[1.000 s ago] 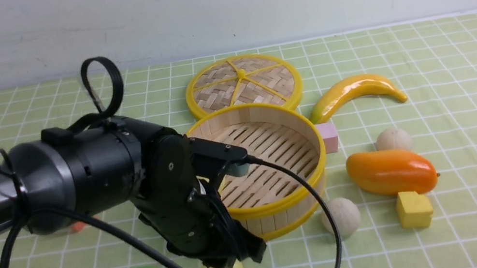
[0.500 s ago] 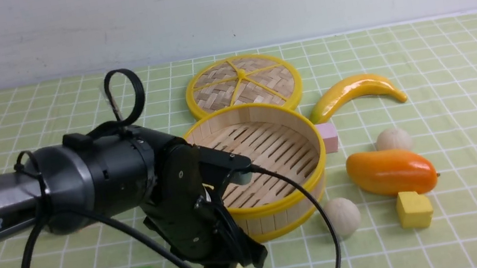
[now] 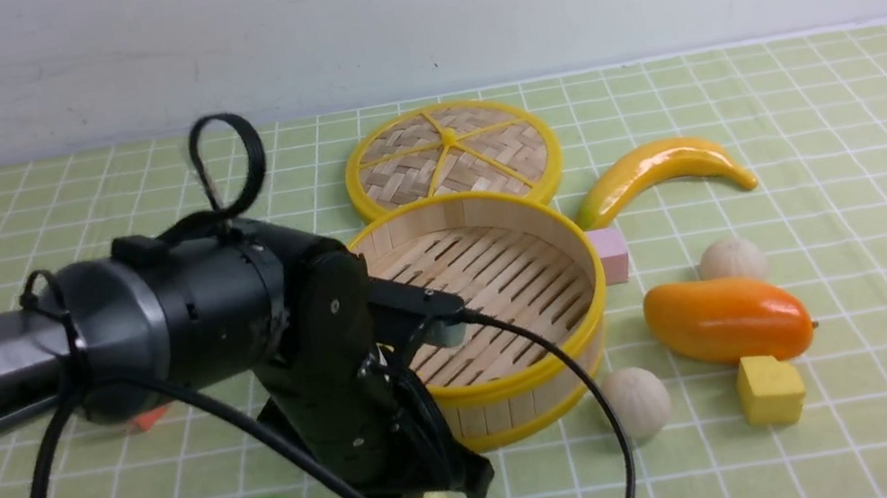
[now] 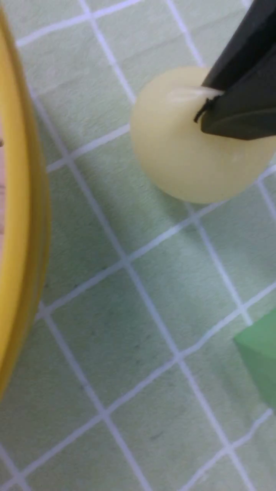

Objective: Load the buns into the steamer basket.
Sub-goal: Use the left arm to put the steamed stuffed bun into the steamer

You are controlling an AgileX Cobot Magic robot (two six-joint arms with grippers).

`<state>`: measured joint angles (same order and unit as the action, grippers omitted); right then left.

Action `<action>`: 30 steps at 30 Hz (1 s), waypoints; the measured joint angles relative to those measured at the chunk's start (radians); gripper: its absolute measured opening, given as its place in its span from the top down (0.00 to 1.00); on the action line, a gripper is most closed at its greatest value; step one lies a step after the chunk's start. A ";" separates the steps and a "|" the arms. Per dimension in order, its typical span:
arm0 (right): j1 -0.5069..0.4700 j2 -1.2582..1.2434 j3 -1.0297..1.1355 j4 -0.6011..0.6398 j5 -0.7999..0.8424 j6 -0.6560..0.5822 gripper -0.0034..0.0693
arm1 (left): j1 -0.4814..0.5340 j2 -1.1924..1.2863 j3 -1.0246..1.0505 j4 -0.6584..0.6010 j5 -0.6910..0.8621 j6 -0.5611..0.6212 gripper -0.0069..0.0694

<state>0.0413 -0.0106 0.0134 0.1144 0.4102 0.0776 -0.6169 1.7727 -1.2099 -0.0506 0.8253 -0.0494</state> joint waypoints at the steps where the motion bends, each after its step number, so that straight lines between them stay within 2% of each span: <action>1: 0.000 0.000 0.000 0.000 0.000 0.000 0.62 | -0.003 -0.024 -0.016 -0.011 0.032 0.002 0.93; 3: 0.000 0.000 0.000 0.000 0.000 0.000 0.62 | -0.017 -0.073 -0.059 -0.023 0.063 0.013 0.93; 7: 0.000 0.000 0.000 0.000 0.000 0.000 0.62 | -0.030 -0.095 -0.171 -0.036 0.017 0.024 0.93; 11: 0.000 0.000 0.000 0.000 0.000 0.000 0.62 | -0.025 0.003 -0.283 -0.015 -0.061 0.026 0.93; 16: 0.000 0.000 0.000 0.000 0.000 0.001 0.62 | -0.020 0.189 -0.409 0.056 -0.074 0.026 0.90; 19: 0.000 0.000 0.000 0.000 0.000 0.001 0.62 | -0.019 0.292 -0.480 0.077 -0.045 0.026 0.79; 23: 0.000 0.000 0.000 0.000 0.000 0.001 0.62 | -0.019 0.343 -0.561 0.084 0.016 0.026 0.55; 24: 0.000 0.000 0.000 0.000 0.000 0.001 0.62 | -0.019 0.343 -0.568 0.084 0.020 0.025 0.53; 25: 0.000 0.000 0.000 0.000 0.000 0.001 0.62 | -0.019 0.339 -0.590 0.086 0.048 0.024 0.44; 26: 0.000 0.000 0.000 0.000 0.000 0.001 0.62 | -0.019 0.328 -0.606 0.089 0.068 0.016 0.39; 28: 0.000 0.000 0.000 0.000 0.000 0.001 0.62 | -0.020 0.287 -0.619 0.096 0.093 -0.006 0.38; 30: 0.000 0.000 0.000 0.000 0.000 0.001 0.62 | -0.021 0.234 -0.619 0.098 0.107 -0.026 0.40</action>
<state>0.0413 -0.0106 0.0134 0.1144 0.4102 0.0788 -0.6379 2.0062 -1.8289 0.0471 0.9322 -0.0756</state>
